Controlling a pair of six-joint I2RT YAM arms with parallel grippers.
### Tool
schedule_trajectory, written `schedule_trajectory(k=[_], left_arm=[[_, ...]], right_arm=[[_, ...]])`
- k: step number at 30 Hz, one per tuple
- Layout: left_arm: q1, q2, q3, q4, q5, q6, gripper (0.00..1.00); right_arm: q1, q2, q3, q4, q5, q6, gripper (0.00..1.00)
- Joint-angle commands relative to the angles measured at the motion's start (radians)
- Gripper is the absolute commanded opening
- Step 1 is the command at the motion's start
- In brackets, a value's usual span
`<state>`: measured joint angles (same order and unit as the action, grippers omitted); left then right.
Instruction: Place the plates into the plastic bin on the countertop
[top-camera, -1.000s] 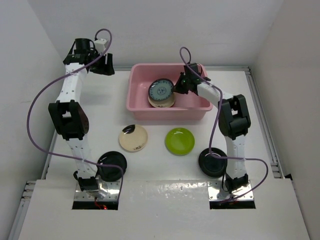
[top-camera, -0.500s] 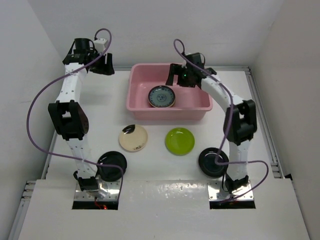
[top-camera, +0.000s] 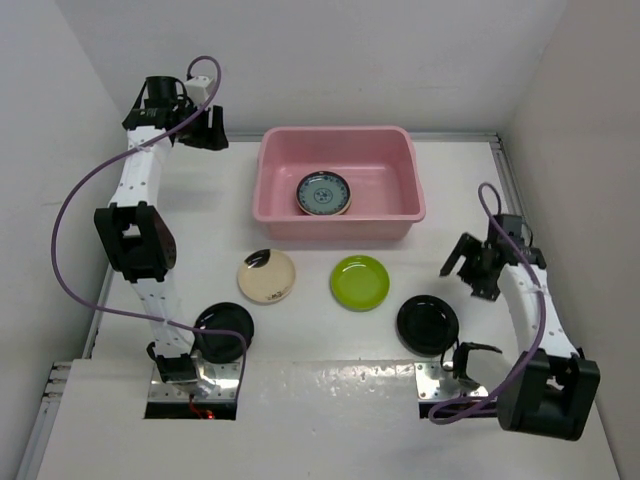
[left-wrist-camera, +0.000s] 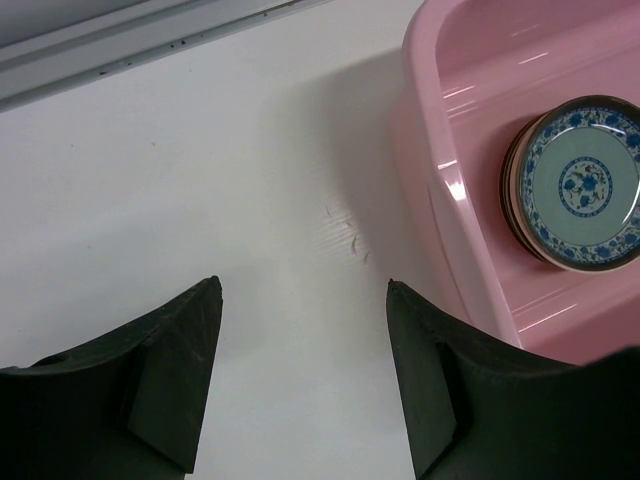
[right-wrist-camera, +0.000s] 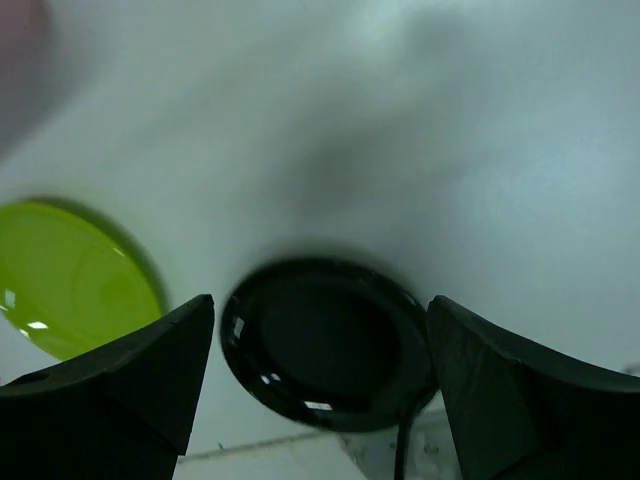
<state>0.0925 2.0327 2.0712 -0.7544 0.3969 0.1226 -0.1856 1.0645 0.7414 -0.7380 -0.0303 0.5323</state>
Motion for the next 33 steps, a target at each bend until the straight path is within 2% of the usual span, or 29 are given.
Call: schedule_trajectory(k=[1, 7, 10, 15, 18, 19, 21, 22, 25, 26, 33], left_arm=[[0.013, -0.063, 0.027, 0.015, 0.039, -0.003, 0.69], [0.013, -0.094, -0.011, 0.015, 0.039, -0.003, 0.69], [0.013, -0.103, -0.039, 0.015, 0.048, -0.003, 0.69], [0.013, -0.143, -0.076, 0.015, 0.057, 0.008, 0.69], [0.022, -0.154, -0.086, 0.015, 0.057, 0.008, 0.69], [0.023, -0.166, -0.086, 0.015, 0.057, 0.008, 0.69], [0.033, -0.177, -0.097, 0.015, 0.057, 0.008, 0.69], [0.033, -0.189, -0.106, 0.015, 0.057, 0.008, 0.69], [0.042, -0.209, -0.117, 0.015, 0.057, 0.017, 0.69], [0.042, -0.209, -0.117, 0.015, 0.057, 0.017, 0.69], [0.052, -0.239, -0.16, 0.015, 0.057, 0.017, 0.69]], right_arm=[[-0.029, -0.031, -0.065, -0.073, -0.057, 0.075, 0.85], [-0.026, 0.112, -0.112, -0.092, -0.099, 0.086, 0.85], [0.003, 0.17, -0.123, -0.046, -0.001, 0.086, 0.85], [0.035, 0.264, -0.14, 0.017, -0.002, 0.041, 0.83], [0.052, 0.294, -0.158, 0.074, 0.006, 0.011, 0.7], [0.057, 0.31, -0.157, 0.078, 0.01, 0.0, 0.62], [0.058, 0.325, -0.163, 0.116, 0.01, -0.008, 0.52], [0.06, 0.325, -0.175, 0.129, 0.01, -0.012, 0.42], [0.061, 0.318, -0.181, 0.169, -0.011, -0.034, 0.26], [0.063, 0.318, -0.181, 0.17, -0.013, -0.037, 0.18], [0.06, 0.226, -0.201, 0.169, -0.031, -0.049, 0.18]])
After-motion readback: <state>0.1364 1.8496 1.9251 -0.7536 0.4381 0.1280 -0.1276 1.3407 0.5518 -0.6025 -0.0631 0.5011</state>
